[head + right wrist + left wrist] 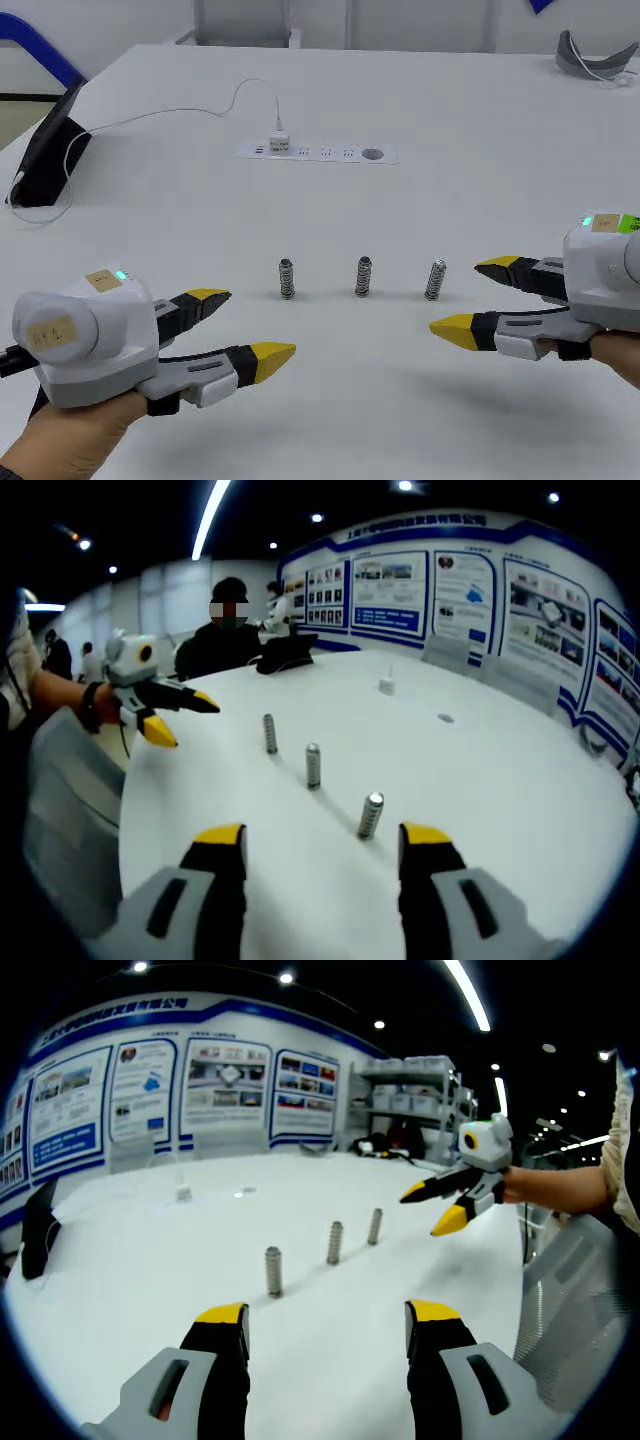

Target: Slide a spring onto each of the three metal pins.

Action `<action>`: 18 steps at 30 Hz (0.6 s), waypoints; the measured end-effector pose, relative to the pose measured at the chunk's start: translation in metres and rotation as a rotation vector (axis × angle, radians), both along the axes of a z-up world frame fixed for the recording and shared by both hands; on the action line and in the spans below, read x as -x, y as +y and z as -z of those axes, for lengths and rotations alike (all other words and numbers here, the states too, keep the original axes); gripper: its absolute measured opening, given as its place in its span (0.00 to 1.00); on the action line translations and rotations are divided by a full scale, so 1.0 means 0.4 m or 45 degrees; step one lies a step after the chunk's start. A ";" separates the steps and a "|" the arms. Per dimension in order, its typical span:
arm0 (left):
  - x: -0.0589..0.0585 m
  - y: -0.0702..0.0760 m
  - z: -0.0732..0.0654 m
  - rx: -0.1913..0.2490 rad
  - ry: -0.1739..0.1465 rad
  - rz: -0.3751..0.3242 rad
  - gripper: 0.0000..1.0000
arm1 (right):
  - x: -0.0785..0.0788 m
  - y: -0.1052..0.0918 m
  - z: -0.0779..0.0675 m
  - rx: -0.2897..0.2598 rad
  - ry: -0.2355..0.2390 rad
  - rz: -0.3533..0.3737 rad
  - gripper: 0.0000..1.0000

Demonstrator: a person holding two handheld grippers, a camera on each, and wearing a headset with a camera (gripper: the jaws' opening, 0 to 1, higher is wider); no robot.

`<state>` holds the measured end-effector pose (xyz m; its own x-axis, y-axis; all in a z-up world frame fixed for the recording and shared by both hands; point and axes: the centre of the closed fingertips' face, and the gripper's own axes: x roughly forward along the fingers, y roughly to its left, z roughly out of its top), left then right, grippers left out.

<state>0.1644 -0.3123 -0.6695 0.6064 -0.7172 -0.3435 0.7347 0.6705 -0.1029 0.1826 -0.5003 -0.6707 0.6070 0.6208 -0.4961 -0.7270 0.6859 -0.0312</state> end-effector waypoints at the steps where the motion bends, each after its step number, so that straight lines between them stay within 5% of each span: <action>1: 0.001 0.000 0.000 0.000 0.000 -0.001 0.64 | 0.000 -0.001 0.001 0.001 0.000 0.001 0.63; 18: 0.000 0.003 -0.007 0.006 -0.003 -0.028 0.64 | -0.003 -0.012 0.000 -0.019 -0.005 0.016 0.65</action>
<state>0.1644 -0.3113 -0.6667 0.6229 -0.7053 -0.3386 0.7200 0.6860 -0.1046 0.1839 -0.5051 -0.6706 0.6165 0.6206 -0.4845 -0.7183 0.6953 -0.0234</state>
